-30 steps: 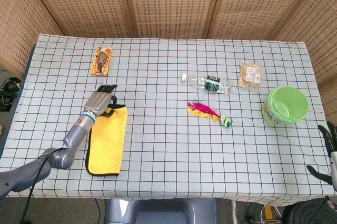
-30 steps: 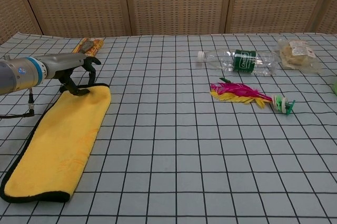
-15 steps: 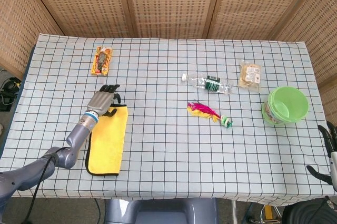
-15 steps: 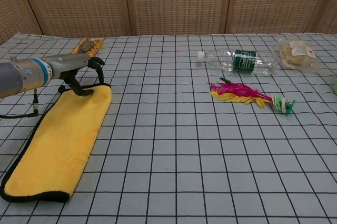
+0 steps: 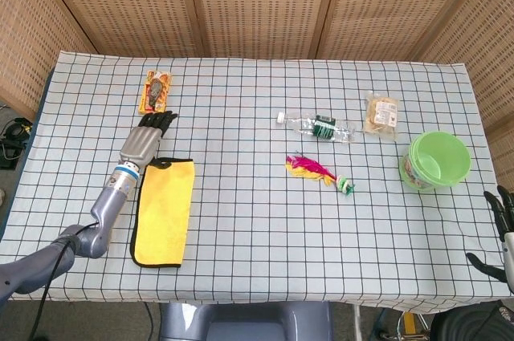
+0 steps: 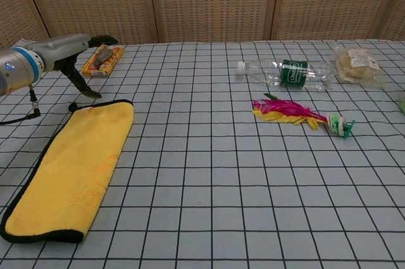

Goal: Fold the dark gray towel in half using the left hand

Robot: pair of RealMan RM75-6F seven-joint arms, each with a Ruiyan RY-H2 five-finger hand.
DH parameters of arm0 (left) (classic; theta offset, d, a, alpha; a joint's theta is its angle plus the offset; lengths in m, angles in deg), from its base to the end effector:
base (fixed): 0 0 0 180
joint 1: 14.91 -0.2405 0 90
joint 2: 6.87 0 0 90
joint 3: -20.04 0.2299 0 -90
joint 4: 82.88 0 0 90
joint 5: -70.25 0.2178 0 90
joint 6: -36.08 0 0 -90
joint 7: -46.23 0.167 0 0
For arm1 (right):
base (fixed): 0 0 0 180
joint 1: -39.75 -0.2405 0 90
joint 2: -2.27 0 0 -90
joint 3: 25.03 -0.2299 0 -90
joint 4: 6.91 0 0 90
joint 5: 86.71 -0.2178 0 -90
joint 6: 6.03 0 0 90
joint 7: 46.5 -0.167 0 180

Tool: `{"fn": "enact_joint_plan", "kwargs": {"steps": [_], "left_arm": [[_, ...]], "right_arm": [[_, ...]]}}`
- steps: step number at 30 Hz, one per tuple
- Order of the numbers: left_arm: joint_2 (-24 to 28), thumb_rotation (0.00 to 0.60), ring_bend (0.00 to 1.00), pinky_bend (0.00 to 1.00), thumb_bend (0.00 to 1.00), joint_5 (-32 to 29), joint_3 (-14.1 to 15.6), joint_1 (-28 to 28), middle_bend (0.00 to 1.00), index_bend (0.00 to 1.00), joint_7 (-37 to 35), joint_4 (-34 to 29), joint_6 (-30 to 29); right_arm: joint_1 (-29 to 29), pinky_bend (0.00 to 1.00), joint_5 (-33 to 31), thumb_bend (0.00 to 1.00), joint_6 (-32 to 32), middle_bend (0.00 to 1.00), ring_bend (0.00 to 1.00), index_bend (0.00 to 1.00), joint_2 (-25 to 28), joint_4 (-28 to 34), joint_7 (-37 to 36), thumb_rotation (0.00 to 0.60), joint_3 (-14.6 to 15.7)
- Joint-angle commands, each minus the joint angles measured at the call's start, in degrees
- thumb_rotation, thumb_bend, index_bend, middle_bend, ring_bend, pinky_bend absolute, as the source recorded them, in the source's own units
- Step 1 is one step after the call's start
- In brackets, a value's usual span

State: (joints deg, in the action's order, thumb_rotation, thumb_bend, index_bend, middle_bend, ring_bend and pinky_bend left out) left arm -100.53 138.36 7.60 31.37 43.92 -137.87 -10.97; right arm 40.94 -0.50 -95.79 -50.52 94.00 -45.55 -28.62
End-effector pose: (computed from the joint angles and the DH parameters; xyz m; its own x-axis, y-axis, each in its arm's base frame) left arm -0.1878 0.4331 -0.0035 0.4020 0.2122 0.8907 0.9065 -0.2292 -0.3545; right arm -0.2869 -0.1740 0.1972 0.4577 0.0469 0.8879 -0.8880 0.0735 0.4539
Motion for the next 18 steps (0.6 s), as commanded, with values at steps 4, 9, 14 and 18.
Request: {"fn": "enact_joint_plan", "kwargs": {"steps": [4,9,14,18], "left_arm": [[7.6,0.6,0.0,0.0,0.03,2.5,-0.5,-4.2,0.0,0.0,-1.6,-8.6,-6.9],[15.5,0.6,0.0,0.0,0.0,3.9,0.5,-9.5,0.0,0.0,-0.8,-18.5,-13.6],[23.5,0.6,0.0,0.0,0.0,3.8,2.7,-16.8,0.0,0.0,3.8,-29.6,-21.8],[26.6,0.6,0.0,0.0,0.0,4.6,4.3,-20.8,0.0,0.0,5.7,-34.4,-26.6]], "right_arm": [[0.4,0.0,1.0,0.0,-0.9,0.0,0.0,0.02,0.3,0.0,-0.8,0.6,0.3],[0.7,0.0,2.0,0.0,-1.7,0.0,0.0,0.02,0.2,-0.5,-1.5,0.6,0.5],[1.1,0.0,3.4,0.0,-3.5,0.0,0.0,0.02,-0.3,-1.4,-2.3,0.6,0.3],[1.2,0.0,4.0,0.0,-4.2,0.0,0.0,0.02,-0.6,-1.9,-2.7,0.6,0.3]]}}
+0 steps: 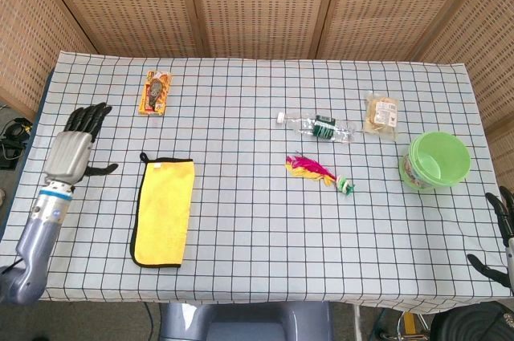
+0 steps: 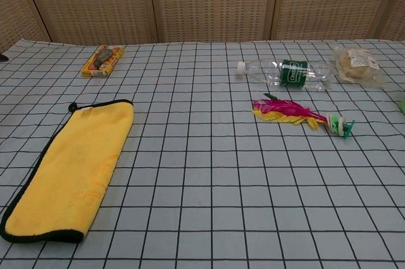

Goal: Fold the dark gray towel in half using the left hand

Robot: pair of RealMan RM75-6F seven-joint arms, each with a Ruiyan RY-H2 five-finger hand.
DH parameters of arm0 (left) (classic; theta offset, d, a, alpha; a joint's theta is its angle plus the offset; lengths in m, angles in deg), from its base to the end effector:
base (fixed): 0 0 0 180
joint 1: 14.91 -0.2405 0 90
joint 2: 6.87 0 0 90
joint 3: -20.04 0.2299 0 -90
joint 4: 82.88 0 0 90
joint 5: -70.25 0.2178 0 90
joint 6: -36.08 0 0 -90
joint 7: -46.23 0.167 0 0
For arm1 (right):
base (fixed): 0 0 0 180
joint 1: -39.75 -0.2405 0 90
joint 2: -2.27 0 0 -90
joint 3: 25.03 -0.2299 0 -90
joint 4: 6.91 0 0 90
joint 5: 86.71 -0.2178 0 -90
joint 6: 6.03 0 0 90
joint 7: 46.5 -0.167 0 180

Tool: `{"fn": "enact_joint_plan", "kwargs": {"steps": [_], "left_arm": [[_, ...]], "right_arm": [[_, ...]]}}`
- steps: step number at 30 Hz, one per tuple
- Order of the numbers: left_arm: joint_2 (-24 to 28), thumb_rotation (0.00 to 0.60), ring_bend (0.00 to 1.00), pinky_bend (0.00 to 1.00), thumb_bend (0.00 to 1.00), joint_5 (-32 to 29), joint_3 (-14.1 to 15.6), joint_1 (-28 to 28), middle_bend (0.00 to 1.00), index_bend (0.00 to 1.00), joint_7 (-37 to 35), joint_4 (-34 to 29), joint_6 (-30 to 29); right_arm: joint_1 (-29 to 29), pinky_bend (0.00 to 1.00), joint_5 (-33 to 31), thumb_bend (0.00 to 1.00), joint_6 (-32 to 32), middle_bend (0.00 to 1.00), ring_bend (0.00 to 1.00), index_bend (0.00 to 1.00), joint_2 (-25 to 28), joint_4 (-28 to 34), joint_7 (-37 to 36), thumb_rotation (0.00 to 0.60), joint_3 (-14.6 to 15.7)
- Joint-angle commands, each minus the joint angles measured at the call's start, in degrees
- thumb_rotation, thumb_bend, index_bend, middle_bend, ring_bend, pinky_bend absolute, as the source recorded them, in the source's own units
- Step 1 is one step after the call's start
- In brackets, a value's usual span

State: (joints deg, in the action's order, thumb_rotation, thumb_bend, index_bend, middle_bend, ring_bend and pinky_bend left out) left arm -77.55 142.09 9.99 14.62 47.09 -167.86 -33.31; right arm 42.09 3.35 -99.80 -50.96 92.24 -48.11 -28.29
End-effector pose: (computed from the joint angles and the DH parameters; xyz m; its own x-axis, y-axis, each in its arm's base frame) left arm -0.2225 0.3485 0.1130 0.3565 -0.0069 0.9343 0.9225 -0.1560 -0.3532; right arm -0.2811 -0.1666 0.2026 0.4389 0.1035 0.8926 -0.8982 0.0232 0.4390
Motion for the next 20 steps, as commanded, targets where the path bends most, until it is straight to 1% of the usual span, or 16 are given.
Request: {"fn": "enact_joint_plan", "kwargs": {"steps": [1,4,6,10,14,20], "left_arm": [[4.4,0.6,0.0,0.0,0.0,1.4,2.6,-5.4,0.0,0.0,3.3,-5.7,-5.8],[6.6,0.6,0.0,0.0,0.0,3.0,4.8,-9.3,0.0,0.0,5.3,-9.5,-10.4],[8.4,0.6,0.0,0.0,0.0,4.9,7.9,-14.1,0.0,0.0,8.0,-13.5,-15.6],[8.4,0.6,0.0,0.0,0.0,7.4,9.8,-17.4,0.0,0.0,10.2,-15.7,-19.2],[7.5,0.6,0.0,0.0,0.0,9.2,11.2,-19.6,0.0,0.0,12.0,-15.8,-21.1],[7.1,0.6,0.0,0.0,0.0,9.8,11.0,-20.7,0.0,0.0,11.5,-14.6,-20.8]], "right_arm": [[0.1,0.0,0.3,0.0,-0.5,0.0,0.0,0.02,-0.2,-0.4,-0.2,0.6,-0.1],[0.2,0.0,0.7,0.0,-1.1,0.0,0.0,0.02,-0.6,-0.9,-0.4,0.6,-0.2],[0.3,0.0,1.0,0.0,-1.6,0.0,0.0,0.02,-0.8,-1.2,-0.7,0.6,-0.3],[0.3,0.0,1.0,0.0,-1.8,0.0,0.0,0.02,-1.0,-1.6,-0.9,0.6,-0.3],[0.4,0.0,0.9,0.0,-2.0,0.0,0.0,0.02,-1.2,-1.8,-1.0,0.6,-0.5],[0.4,0.0,0.7,0.0,-1.8,0.0,0.0,0.02,-1.3,-1.8,-0.6,0.6,-0.6]]}}
